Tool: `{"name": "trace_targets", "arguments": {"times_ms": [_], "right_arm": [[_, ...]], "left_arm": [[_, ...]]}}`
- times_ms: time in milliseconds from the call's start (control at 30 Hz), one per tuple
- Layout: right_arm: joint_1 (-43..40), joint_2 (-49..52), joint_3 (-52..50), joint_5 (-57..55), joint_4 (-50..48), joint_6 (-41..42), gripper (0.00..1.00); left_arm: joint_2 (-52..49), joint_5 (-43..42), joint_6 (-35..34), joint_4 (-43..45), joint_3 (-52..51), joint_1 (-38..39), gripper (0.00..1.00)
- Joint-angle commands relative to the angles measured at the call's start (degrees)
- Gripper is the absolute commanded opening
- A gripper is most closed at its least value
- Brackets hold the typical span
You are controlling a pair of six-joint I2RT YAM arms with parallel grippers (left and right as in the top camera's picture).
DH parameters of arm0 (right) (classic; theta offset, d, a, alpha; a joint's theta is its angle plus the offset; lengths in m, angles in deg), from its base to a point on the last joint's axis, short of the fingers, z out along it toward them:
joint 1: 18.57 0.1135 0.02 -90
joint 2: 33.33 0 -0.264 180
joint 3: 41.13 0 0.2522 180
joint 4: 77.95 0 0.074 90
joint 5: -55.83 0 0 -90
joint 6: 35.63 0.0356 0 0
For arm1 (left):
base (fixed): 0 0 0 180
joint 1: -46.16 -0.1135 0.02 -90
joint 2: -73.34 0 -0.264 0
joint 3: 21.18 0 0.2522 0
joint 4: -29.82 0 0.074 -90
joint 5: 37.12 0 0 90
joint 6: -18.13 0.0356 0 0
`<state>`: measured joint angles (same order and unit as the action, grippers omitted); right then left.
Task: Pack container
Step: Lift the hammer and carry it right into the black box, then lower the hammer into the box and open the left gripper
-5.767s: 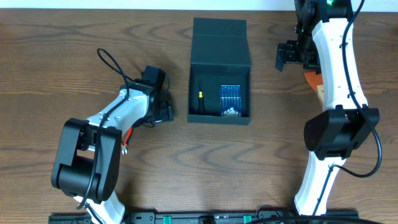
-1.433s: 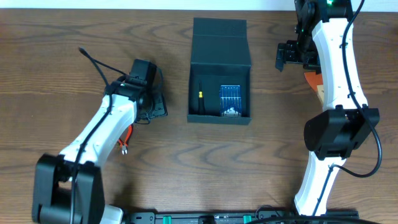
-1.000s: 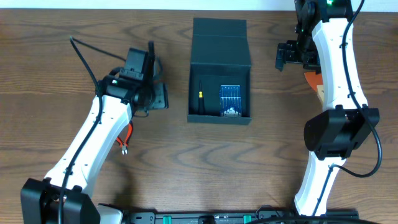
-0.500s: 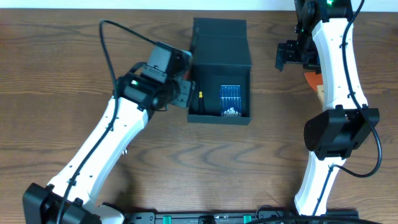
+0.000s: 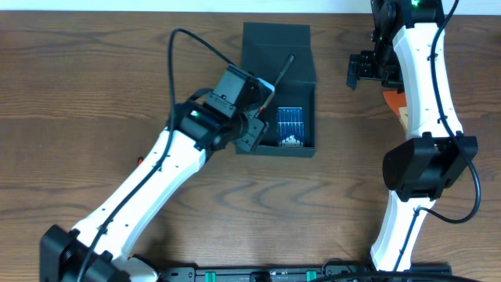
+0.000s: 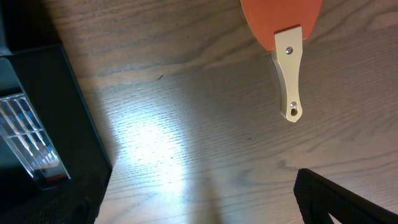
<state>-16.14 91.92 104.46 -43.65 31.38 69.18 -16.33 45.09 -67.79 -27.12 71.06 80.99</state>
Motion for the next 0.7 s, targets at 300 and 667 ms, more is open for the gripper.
{"name": "trace_targets", "arguments": {"times_ms": [300, 667], "right_arm": [[0.22, 0.22, 0.81, -0.13, 0.02, -0.52, 0.99], [0.26, 0.22, 0.81, -0.15, 0.02, -0.52, 0.99]], "left_arm": [[-10.14, -0.61, 3.21, 3.28, 1.31, 0.61, 0.53], [-14.51, -0.59, 3.89, 5.05, 1.31, 0.61, 0.52]]}}
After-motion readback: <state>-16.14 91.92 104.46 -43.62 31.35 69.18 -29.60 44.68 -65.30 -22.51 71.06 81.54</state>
